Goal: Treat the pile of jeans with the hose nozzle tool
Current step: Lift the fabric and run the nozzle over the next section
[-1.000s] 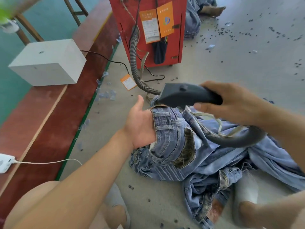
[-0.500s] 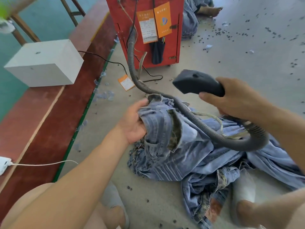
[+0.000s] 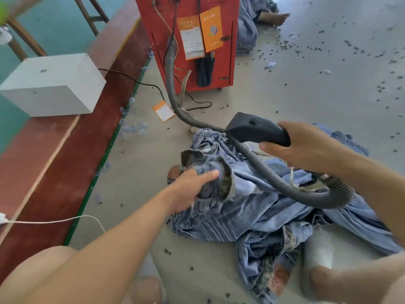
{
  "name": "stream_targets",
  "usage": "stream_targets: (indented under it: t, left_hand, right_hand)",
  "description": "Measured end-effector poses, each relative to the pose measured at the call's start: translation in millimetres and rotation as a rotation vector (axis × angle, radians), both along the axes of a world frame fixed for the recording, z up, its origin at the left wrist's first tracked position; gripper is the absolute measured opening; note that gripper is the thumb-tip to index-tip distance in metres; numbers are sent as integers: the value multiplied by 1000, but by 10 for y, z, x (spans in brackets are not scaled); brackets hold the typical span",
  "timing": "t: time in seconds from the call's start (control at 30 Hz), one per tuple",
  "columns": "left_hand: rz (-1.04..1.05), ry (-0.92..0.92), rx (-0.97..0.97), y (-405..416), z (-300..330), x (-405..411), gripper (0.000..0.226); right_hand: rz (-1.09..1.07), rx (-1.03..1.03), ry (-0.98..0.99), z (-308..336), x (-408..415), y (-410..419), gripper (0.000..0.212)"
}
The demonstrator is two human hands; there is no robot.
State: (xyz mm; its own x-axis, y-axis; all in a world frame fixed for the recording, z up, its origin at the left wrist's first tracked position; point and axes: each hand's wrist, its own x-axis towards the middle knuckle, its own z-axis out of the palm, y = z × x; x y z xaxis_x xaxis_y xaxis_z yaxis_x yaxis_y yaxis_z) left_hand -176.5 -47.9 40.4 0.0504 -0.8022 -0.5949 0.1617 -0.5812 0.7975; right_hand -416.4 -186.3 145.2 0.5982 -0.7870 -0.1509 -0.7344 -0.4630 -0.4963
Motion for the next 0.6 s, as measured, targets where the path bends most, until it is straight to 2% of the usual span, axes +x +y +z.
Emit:
stream_targets:
  t: [0.07, 0.17, 0.23, 0.37, 0.47, 0.53, 0.6]
  left_hand:
    - [129, 110, -83, -64, 71, 65, 22]
    - [209, 34, -162, -134, 174, 61, 25]
    - [258, -8, -166, -134, 234, -93, 31]
    - [255, -50, -220, -157, 227, -451, 34]
    - [224, -18, -275, -168, 242, -604, 32]
    - [247, 54, -252, -170, 270, -619, 30]
    - [284, 155, -204, -179, 278, -572, 30]
  right_hand:
    - [10, -17, -13, 54, -42, 11, 27]
    - [-22, -42, -48, 81, -78, 106, 31]
    - [-120, -37, -87, 35, -33, 196, 40]
    - [-290, 92, -193, -141, 237, 273, 53]
    - [-359, 195, -238, -247, 393, 195, 40]
    - [-424, 261, -251, -301, 382, 92, 30]
    - [-453, 315, -238, -358, 329, 22, 29]
